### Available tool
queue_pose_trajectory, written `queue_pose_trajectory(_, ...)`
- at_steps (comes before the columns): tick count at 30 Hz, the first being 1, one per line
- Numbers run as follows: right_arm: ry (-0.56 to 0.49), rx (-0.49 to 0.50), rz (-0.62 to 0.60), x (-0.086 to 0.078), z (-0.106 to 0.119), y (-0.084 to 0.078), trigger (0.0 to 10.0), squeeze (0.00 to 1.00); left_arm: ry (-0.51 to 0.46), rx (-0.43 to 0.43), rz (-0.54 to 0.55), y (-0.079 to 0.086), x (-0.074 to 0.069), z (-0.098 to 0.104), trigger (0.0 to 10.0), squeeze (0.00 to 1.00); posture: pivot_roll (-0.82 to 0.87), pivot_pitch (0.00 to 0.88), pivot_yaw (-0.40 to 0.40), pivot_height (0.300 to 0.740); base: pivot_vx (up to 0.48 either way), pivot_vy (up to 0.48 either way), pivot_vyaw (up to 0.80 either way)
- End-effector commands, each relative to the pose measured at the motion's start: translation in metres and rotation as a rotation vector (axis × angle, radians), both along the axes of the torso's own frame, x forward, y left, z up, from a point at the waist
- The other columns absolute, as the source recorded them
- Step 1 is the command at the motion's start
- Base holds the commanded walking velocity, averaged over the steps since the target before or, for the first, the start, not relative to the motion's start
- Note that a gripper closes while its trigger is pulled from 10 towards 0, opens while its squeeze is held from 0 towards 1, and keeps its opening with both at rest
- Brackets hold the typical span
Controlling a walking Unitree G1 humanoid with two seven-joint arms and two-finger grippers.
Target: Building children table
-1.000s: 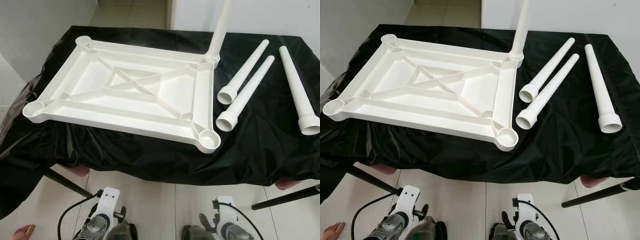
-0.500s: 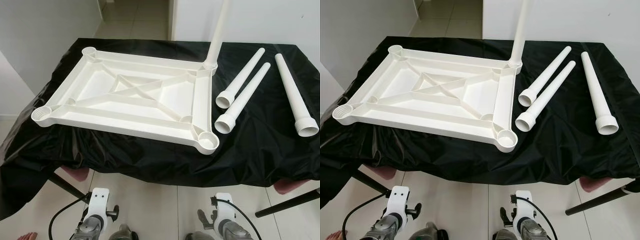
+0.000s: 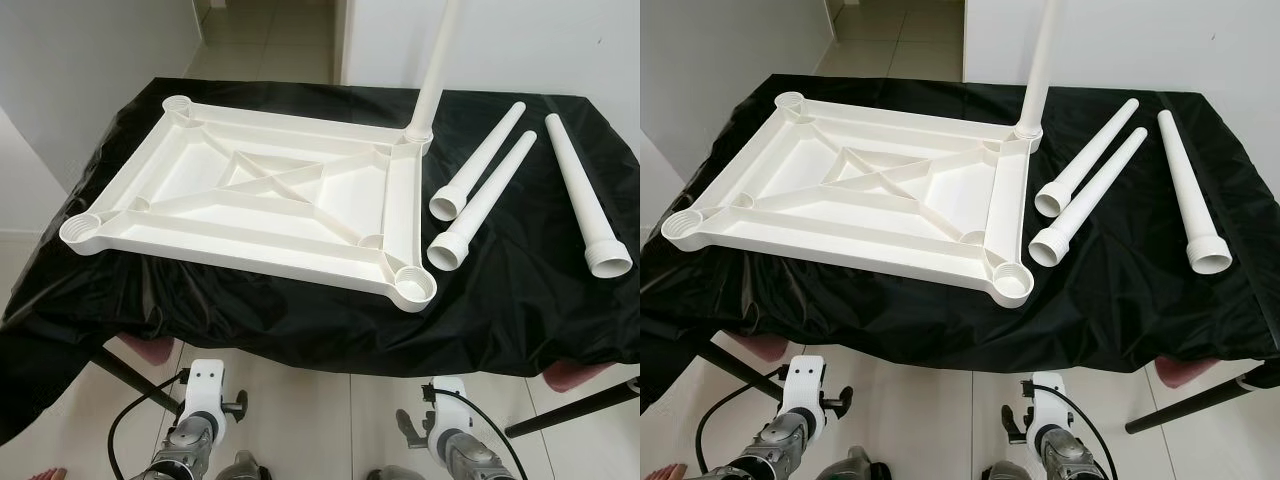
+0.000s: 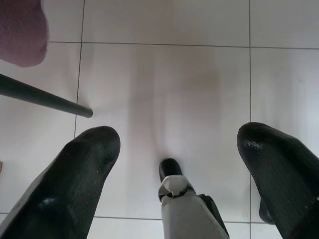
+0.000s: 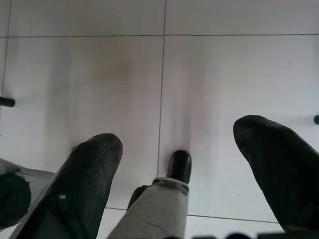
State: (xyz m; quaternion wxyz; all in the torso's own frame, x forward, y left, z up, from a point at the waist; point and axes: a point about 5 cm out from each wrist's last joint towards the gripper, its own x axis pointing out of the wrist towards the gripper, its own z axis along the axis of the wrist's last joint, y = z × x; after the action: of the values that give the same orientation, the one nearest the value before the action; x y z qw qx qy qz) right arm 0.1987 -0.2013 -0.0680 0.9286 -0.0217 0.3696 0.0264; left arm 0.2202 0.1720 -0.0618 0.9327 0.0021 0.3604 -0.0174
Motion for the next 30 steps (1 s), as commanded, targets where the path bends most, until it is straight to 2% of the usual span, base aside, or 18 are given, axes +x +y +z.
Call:
queue_pose_trajectory(1, 0.043, -0.016, 0.008, -0.008, -0.005, -0.004, 10.0, 0.0, 0.007, 0.032, -0.002, 0.002, -0.003, -0.002, 10.0, 0.0, -0.05, 0.0, 0.024, 0.74, 0.0, 0.0, 0.0)
queue_pose_trajectory(3, 0.048, -0.041, 0.032, -0.007, -0.004, -0.006, 10.0, 0.0, -0.003, 0.047, -0.043, 0.0, -0.002, -0.001, 10.0, 0.0, -0.04, 0.0, 0.023, 0.74, 0.0, 0.0, 0.0)
queue_pose_trajectory(7, 0.042, -0.051, 0.046, -0.005, -0.002, -0.007, 10.0, 0.0, -0.019, 0.046, -0.057, -0.002, 0.001, 0.001, 10.0, 0.0, -0.03, 0.0, 0.02, 0.74, 0.0, 0.0, 0.0)
queue_pose_trajectory(11, -0.011, -0.067, 0.07, 0.009, 0.007, -0.009, 10.0, 0.0, -0.067, 0.069, -0.081, -0.002, 0.008, 0.007, 10.0, 0.0, -0.04, 0.0, 0.052, 0.74, 0.0, 0.0, 0.0)
queue_pose_trajectory(13, -0.011, -0.067, 0.07, 0.009, 0.007, -0.009, 10.0, 0.0, -0.067, 0.069, -0.081, -0.002, 0.008, 0.007, 10.0, 0.0, -0.04, 0.0, 0.052, 0.74, 0.0, 0.0, 0.0)
queue_pose_trajectory(16, -0.064, -0.074, 0.057, 0.019, 0.014, -0.01, 10.0, 0.0, -0.02, 0.092, -0.03, 0.01, -0.001, 0.001, 10.0, 0.0, -0.11, 0.0, 0.136, 0.74, 0.0, 0.0, 0.0)
queue_pose_trajectory(18, -0.073, -0.068, 0.047, 0.02, 0.014, -0.01, 10.0, 0.0, -0.01, 0.1, -0.03, 0.011, -0.002, 0.0, 10.0, 0.0, -0.11, 0.0, 0.136, 0.74, 0.0, 0.0, 0.0)
queue_pose_trajectory(21, -0.086, -0.058, 0.01, 0.02, 0.014, -0.009, 10.0, 0.0, 0.0, 0.131, -0.088, 0.009, -0.003, 0.0, 10.0, 0.0, -0.15, 0.0, 0.176, 0.74, 0.0, 0.0, 0.0)
queue_pose_trajectory(25, -0.084, -0.06, 0.01, 0.018, 0.013, -0.005, 10.0, 0.0, 0.001, 0.09, -0.108, 0.005, 0.004, 0.003, 10.0, 0.0, -0.15, 0.0, 0.203, 0.74, 0.0, 0.0, 0.0)
queue_pose_trajectory(30, -0.074, -0.052, 0.007, 0.015, 0.011, -0.004, 10.0, 0.0, -0.013, 0.096, -0.113, 0.003, 0.008, 0.005, 10.0, 0.0, -0.14, 0.0, 0.186, 0.74, 0.0, 0.0, 0.0)
